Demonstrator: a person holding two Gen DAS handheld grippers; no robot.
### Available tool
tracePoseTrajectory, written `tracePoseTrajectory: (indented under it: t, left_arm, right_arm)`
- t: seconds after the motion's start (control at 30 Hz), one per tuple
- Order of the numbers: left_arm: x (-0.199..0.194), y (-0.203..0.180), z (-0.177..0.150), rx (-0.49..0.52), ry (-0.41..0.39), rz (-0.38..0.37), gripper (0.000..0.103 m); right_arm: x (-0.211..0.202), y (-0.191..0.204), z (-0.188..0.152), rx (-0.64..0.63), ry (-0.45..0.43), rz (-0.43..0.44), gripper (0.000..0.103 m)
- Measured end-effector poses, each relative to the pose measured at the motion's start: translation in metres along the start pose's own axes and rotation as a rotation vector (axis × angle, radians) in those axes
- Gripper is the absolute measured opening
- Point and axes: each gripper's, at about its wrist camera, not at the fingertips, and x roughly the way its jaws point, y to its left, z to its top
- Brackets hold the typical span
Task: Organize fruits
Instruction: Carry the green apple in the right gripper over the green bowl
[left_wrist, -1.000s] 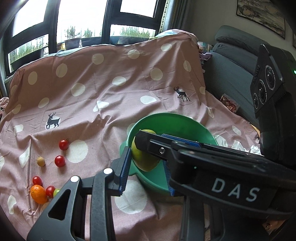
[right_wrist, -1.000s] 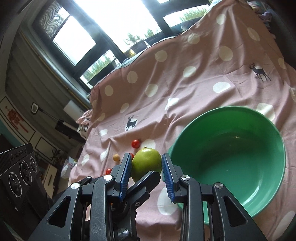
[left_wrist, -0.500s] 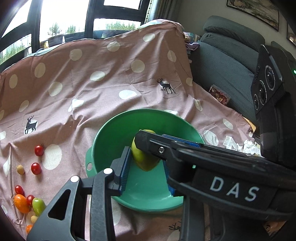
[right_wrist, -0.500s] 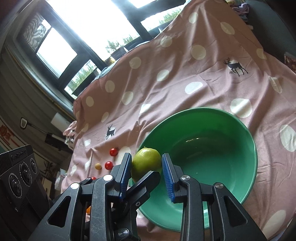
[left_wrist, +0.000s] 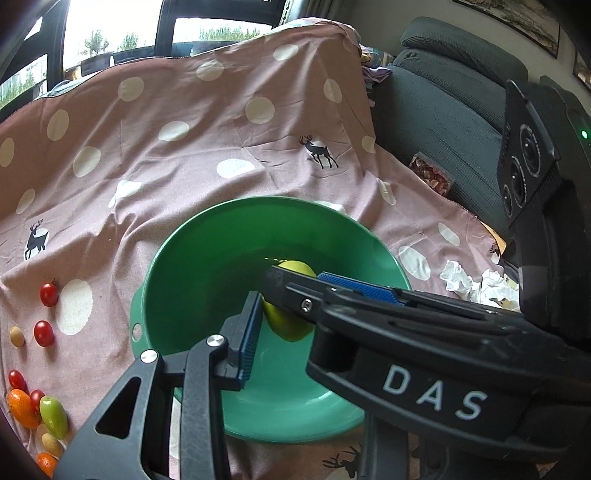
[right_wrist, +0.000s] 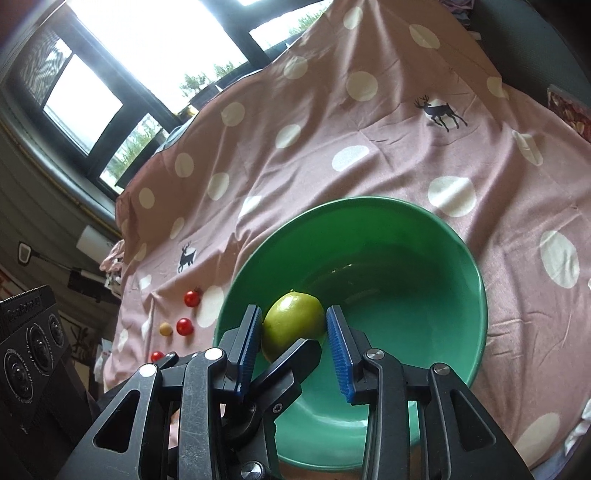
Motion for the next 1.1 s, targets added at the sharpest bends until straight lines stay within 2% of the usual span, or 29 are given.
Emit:
tracePoseTrajectory:
  t: [0.4, 1.1]
  left_arm:
    - [0.013, 0.002, -0.001, -0.024, 0.041, -0.055, 0.033]
    - [0.021, 0.006, -0.005, -0.051, 0.083, -0.09, 0.032]
  right_arm:
    - [0.007, -0.006, -0.001, 0.015, 0.033, -0.067, 0.039]
    - [0.014, -0.008, -0.002, 0.013, 0.075, -0.121, 0.039]
